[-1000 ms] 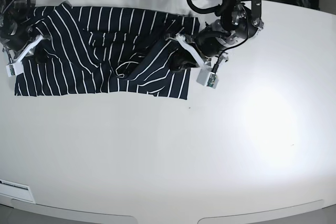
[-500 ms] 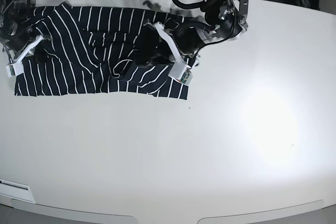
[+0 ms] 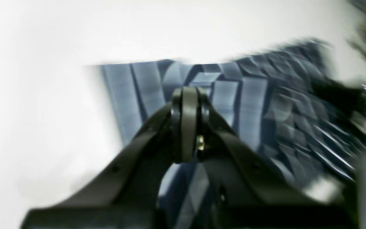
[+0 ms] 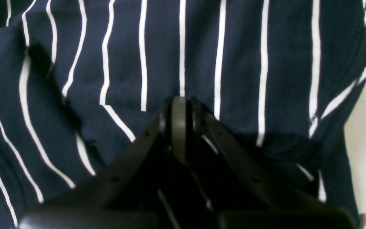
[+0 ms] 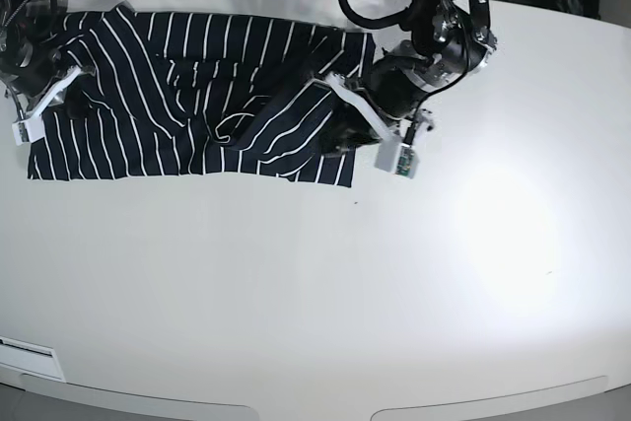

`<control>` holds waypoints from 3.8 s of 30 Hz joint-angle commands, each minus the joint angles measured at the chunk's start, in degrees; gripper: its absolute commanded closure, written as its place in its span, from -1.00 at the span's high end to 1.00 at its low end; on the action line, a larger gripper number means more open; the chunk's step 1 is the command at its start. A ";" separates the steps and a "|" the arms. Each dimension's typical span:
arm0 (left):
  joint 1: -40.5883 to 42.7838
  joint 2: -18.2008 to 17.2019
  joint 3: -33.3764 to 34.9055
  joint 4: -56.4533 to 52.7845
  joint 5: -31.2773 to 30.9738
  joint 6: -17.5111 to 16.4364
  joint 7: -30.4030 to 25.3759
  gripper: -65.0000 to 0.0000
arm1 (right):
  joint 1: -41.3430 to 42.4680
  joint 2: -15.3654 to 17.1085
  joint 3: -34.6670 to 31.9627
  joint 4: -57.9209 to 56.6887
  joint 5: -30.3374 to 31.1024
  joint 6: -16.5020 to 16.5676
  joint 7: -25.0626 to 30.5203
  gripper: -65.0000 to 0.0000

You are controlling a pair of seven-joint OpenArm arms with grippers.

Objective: Fold the T-shirt properly
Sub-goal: 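Release the fabric with the left gripper and regrasp the folded edge, then fold the striped fabric over with the left gripper toward the right gripper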

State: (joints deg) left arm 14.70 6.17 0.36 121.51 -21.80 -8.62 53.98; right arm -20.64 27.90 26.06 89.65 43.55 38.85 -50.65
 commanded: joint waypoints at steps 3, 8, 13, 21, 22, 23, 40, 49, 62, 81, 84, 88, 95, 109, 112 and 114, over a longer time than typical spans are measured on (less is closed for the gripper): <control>0.07 0.48 -0.28 0.09 2.10 4.04 -1.27 -1.00 | -0.48 0.52 -0.26 -0.02 -1.53 0.20 -3.61 -0.82; 0.07 0.48 -0.28 -1.07 5.97 7.43 -1.42 -1.00 | -0.48 0.52 -0.26 -0.02 -1.55 0.20 -3.58 -0.82; 0.02 0.50 -0.28 -3.82 6.62 8.68 -1.51 -1.00 | -0.48 0.52 -0.26 -0.02 -1.55 0.20 -3.58 -0.82; 0.00 0.50 -0.02 -9.14 -0.09 3.37 -0.79 -1.00 | -0.46 0.52 -0.26 -0.02 -1.38 0.22 -3.56 -0.82; -0.15 0.48 0.48 -9.14 -0.98 2.54 -0.66 -1.00 | -0.46 0.52 -0.26 -0.02 -1.36 0.20 -3.56 -0.82; -0.26 0.50 1.25 -9.14 -1.44 1.84 -0.57 -1.00 | -0.48 0.52 -0.26 -0.02 -1.38 0.20 -3.58 -0.82; -0.44 0.50 20.70 -9.14 6.99 -2.69 -0.68 -1.00 | -0.48 0.52 -0.26 -0.02 -1.38 0.20 -4.31 -0.82; -6.49 0.50 24.90 -9.14 11.69 -14.27 -1.60 -1.00 | -0.48 0.52 -0.26 -0.02 -1.38 0.20 -4.52 -0.82; -7.02 -5.57 20.92 -9.14 17.44 -6.54 -0.42 -1.00 | -0.48 0.55 -0.26 -0.02 -1.38 0.20 -5.20 -0.82; -4.90 -19.56 17.29 -9.14 27.54 0.61 -0.31 -1.00 | -0.31 0.57 -0.20 2.45 20.11 1.15 -6.38 -0.69; -4.92 -20.00 13.55 -9.14 27.41 1.38 1.16 -1.00 | 0.74 0.59 -0.20 4.00 21.00 1.15 -6.64 -0.46; -4.92 -20.00 8.26 -9.11 26.73 3.41 1.95 -1.00 | 2.67 0.68 -0.20 4.55 20.96 1.15 -7.13 -0.26; -5.03 -19.98 4.37 -6.34 16.06 -2.89 1.97 -1.00 | 7.43 0.68 -0.20 4.52 19.58 1.15 -13.16 -0.25; -5.03 -21.81 4.37 -6.23 15.87 -3.63 1.95 -1.00 | 7.13 0.81 0.09 -1.66 11.43 1.15 -11.74 0.21; -5.03 -23.50 4.37 -6.23 15.96 -3.63 1.95 -1.00 | 7.80 0.85 1.97 -1.64 9.90 0.48 -11.76 0.21; -5.03 -24.13 4.37 -6.25 15.89 -3.61 1.84 -1.00 | 8.37 0.87 3.41 -1.64 8.11 -0.87 -11.78 0.21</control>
State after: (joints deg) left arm 9.98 -17.54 4.91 114.26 -6.24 -12.47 56.53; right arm -12.78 27.44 28.97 87.55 51.20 37.95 -62.24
